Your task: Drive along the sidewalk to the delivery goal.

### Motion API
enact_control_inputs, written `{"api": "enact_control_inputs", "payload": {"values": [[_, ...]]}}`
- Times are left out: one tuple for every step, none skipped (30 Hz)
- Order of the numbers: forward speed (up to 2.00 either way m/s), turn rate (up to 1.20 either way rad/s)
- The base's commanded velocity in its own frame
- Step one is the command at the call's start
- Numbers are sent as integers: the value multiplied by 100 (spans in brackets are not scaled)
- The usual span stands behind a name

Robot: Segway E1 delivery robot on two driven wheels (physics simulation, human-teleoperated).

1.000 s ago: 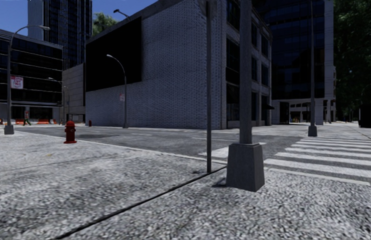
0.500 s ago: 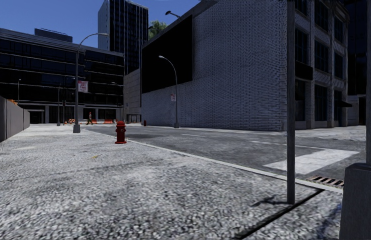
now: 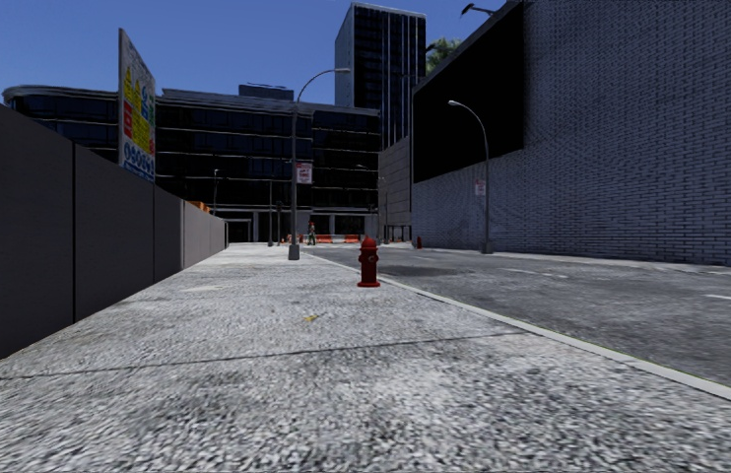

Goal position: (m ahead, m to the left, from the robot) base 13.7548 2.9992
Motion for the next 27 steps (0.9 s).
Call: {"api": "enact_control_inputs", "payload": {"values": [[174, 78], [172, 78], [172, 78], [172, 78], [171, 78], [171, 78], [171, 78], [171, 78], [171, 74], [171, 61], [171, 55], [171, 55], [171, 48], [171, 0], [171, 0], [171, 0], [171, 0], [171, 0], [171, 0], [171, 0], [171, 0], [171, 0], [171, 0], [171, 0], [171, 0], [171, -13], [171, -21]]}}
